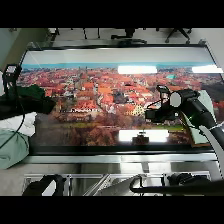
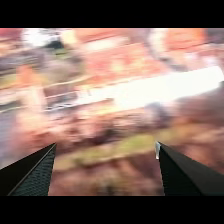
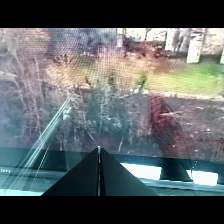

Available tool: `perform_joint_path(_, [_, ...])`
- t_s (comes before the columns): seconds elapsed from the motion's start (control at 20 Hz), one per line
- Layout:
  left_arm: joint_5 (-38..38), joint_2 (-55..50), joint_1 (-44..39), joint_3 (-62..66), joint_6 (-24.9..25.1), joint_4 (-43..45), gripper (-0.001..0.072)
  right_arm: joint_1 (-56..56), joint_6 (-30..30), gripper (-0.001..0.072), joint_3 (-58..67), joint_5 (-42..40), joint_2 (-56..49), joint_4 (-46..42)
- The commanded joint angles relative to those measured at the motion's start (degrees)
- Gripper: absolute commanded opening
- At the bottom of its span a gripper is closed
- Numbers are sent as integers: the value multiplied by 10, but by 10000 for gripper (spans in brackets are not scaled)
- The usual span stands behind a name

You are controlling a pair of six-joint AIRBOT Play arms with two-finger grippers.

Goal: Fold the shirts.

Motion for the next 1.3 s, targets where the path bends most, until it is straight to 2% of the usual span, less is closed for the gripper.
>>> perform_joint_path(0.0, [43,-143,0,76,-17,238,695,0,0,23,0,0,0,0])
perform_joint_path(0.1, [76,-234,1,101,-17,314,695,0,0,23,0,0,0,0])
perform_joint_path(0.2, [101,-319,14,130,-17,352,695,0,0,23,0,0,0,0])
perform_joint_path(0.4, [104,-462,60,211,-16,356,695,0,0,23,0,0,0,0])
perform_joint_path(0.6, [96,-546,91,270,-10,355,693,0,0,23,0,-3,0,0])
perform_joint_path(0.65, [94,-562,96,286,-12,354,643,0,0,23,0,-4,0,0])
perform_joint_path(0.75, [63,-583,96,328,-17,348,20,0,0,23,0,-4,0,0])
perform_joint_path(0.95, [-15,-567,66,435,-17,226,15,0,0,23,0,-4,0,0])
perform_joint_path(1.15, [-104,-458,3,538,-18,44,15,0,0,23,0,-7,0,-2])
perform_joint_path(1.25, [-110,-386,-35,545,-18,-64,15,0,0,23,0,-7,0,-2])
